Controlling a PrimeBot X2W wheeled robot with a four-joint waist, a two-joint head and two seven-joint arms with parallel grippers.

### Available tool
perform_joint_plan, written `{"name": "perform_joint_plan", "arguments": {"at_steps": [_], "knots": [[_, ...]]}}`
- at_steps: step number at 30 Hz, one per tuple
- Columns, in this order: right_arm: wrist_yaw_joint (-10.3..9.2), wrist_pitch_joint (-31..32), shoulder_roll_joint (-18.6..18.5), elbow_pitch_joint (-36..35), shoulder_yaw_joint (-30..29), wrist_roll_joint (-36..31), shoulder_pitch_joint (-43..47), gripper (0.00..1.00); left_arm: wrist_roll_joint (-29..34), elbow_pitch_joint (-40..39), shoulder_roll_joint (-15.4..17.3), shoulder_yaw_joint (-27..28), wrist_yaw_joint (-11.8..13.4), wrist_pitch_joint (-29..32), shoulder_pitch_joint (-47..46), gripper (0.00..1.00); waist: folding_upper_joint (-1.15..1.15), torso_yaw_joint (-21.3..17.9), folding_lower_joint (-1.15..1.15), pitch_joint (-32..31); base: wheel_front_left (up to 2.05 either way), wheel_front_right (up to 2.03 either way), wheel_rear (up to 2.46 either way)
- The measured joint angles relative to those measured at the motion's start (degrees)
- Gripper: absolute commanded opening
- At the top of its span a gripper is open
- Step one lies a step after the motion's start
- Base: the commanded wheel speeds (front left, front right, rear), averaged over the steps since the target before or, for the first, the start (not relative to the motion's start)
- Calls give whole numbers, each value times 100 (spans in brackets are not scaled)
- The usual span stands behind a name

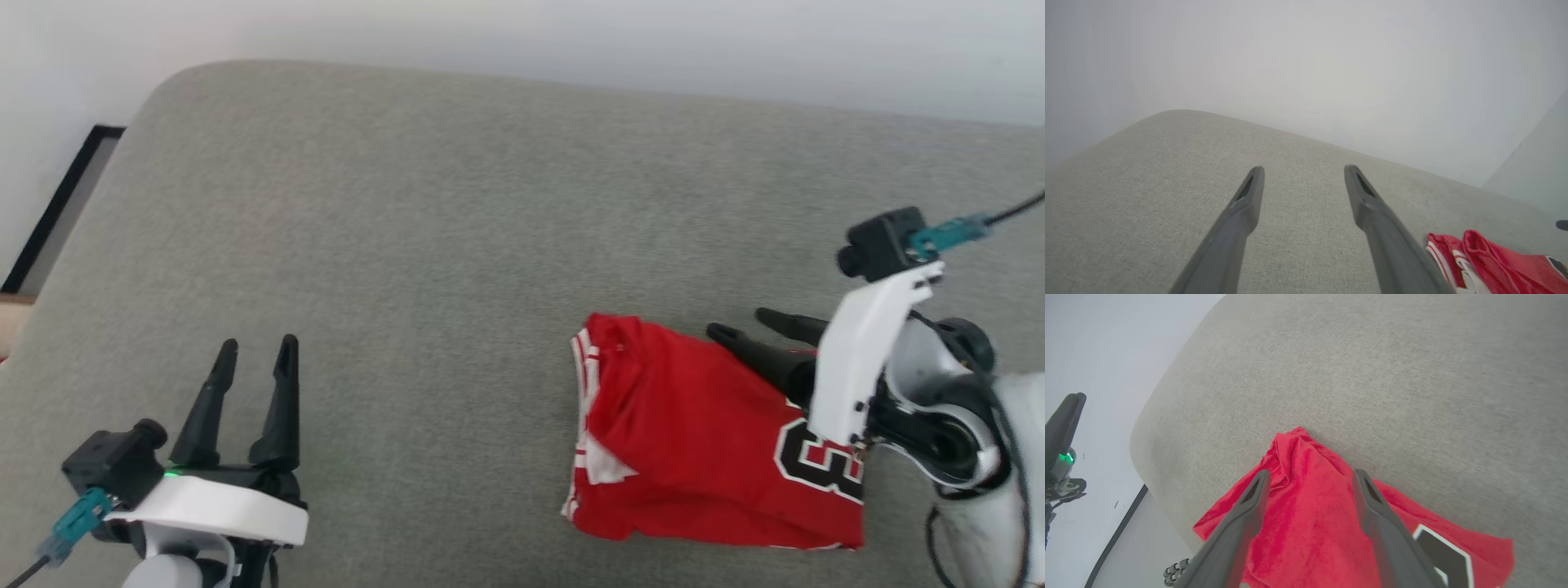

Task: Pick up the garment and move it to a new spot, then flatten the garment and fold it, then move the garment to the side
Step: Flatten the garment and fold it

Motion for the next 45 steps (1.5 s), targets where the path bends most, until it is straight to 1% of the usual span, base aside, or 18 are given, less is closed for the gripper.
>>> {"name": "perform_joint_plan", "arguments": {"at_steps": [4, 7, 11, 16, 20, 22, 26, 32, 39, 45], "knots": [[-1, -260, -175, -311, -254, -49, 210, 100, 44, -62, 63, 146, 0, 0, 97, 100, 0, -252, 0, -103, 0, 0, 0], [0, -633, -220, -517, -456, -110, 384, 100, 94, -112, 112, 229, 0, 0, 185, 100, 0, -447, 0, -194, 0, 0, 0], [0, -1382, -285, -666, -743, -348, 693, 100, 186, -166, 59, 334, 0, 0, 369, 100, 0, -684, 0, -352, 0, 0, 0], [0, -2324, -322, -681, -853, -712, 1240, 100, 294, -280, 58, 416, 0, 0, 584, 100, 0, -923, 0, -610, 0, 0, 0], [0, -3060, -274, -522, -916, -948, 1641, 100, 320, -389, 130, 400, 0, 0, 789, 100, 0, -1079, 0, -829, 0, 0, 0], [0, -3432, -244, -453, -942, -1109, 1836, 100, 492, -393, 190, 449, 0, 0, 899, 100, 0, -1151, 0, -927, 0, 0, 0], [0, -4209, -223, -244, -951, -1255, 2088, 100, 549, -398, 160, 465, 0, 0, 1034, 100, 0, -1285, 0, -1057, 0, 0, 0], [0, -5067, -238, 75, -826, -1486, 2313, 100, 676, -374, 176, 485, 0, 0, 1206, 100, 0, -1454, 0, -1212, 0, 0, 0], [0, -5611, -282, 477, -758, -1470, 2511, 100, 755, -377, 175, 468, 0, 0, 1310, 100, 0, -1541, 0, -1324, 0, 0, 0], [0, -5815, -297, 693, -720, -1428, 2577, 100, 792, -388, 142, 505, 0, 0, 1363, 100, 0, -1528, 0, -1349, 0, 0, 0]]}}
